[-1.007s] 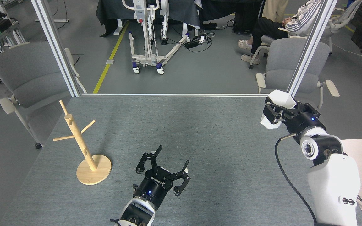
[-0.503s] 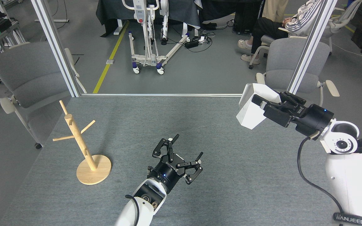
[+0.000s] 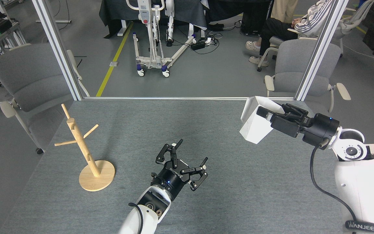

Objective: Hang cup on storage rack
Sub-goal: 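Lift the white cup with the right gripper and raise it high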

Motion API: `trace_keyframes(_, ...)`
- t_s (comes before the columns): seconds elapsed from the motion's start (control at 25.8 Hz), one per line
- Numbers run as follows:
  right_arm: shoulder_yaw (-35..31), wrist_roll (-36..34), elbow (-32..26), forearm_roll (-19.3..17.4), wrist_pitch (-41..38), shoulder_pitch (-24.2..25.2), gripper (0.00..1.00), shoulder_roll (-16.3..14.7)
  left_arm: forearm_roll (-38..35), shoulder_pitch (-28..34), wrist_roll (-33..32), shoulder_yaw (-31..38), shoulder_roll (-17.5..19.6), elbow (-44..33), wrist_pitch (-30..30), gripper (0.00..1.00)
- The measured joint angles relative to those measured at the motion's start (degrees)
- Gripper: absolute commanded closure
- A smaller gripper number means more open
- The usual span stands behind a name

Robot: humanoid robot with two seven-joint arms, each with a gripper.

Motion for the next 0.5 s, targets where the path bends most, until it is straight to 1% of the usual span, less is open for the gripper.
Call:
trace_keyframes(0.08,0.23,-0.12,-1.58,2.40,0.00,-0.03,1.00,0.78,0.00,0.04,0.00,0.00,0.03,-0.07,0.07,0.01)
trace_keyframes(0.23,0.33,-0.57,-5.72,6.38,-0.01,-0.08,1.00,1.27,0.00,0.07,0.02,0.00,0.02,-0.14,0.08,0.01)
trace_keyframes(0.35,-0.02,-0.65,-10.37,10.92,-0.01,-0.18,1.00,1.68,-0.03,0.06,0.02,-0.06,-0.11,-0.10,0.08,0.01)
trace_keyframes(0.5,-0.27,-0.74,-18.07,15.24,0.59,-0.21,1.00,2.11,-0.08,-0.02,0.02,-0.08,-0.24,-0.07,0.08,0.01)
